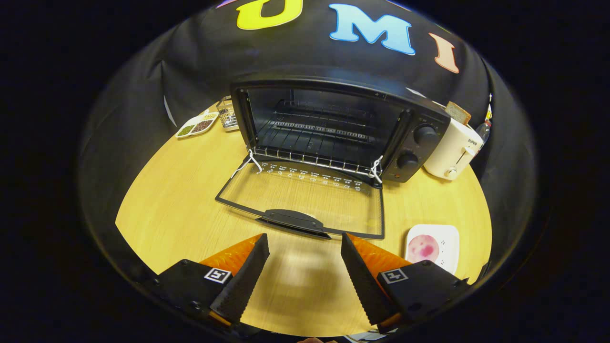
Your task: Open the toaster oven, put the food inside, and close the toaster oven door.
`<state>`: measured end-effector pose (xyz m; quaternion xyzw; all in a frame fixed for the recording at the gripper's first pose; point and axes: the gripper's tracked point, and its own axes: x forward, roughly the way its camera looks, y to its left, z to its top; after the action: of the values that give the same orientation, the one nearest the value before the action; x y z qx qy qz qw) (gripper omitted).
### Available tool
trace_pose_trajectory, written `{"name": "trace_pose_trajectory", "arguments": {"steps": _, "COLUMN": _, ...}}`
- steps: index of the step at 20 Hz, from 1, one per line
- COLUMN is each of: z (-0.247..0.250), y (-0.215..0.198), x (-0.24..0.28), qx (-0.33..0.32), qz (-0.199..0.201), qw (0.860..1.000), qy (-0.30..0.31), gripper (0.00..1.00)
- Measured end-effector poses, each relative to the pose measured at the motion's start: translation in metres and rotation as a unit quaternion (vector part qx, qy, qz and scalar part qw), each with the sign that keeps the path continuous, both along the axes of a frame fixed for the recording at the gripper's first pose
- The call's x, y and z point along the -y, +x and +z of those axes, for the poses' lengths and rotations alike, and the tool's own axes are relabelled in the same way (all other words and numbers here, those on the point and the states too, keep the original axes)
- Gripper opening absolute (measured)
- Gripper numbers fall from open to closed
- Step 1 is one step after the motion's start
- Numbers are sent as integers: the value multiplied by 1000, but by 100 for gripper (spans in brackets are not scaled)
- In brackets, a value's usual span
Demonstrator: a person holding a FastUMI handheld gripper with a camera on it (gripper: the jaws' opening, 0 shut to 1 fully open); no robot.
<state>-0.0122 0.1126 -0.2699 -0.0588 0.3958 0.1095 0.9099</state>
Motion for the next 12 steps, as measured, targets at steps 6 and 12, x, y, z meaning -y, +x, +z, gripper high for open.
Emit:
{"name": "trace_pose_trajectory", "arguments": {"steps": 6, "z": 38, "y": 1, "x": 67, "qx": 20, "qz": -9, "qw": 1000, "qy": -9, "gripper": 98}}
{"name": "trace_pose_trajectory", "arguments": {"steps": 12, "z": 29, "y": 15, "x": 141, "qx": -5, "qz": -41, "qw": 999, "qy": 13, "gripper": 98}}
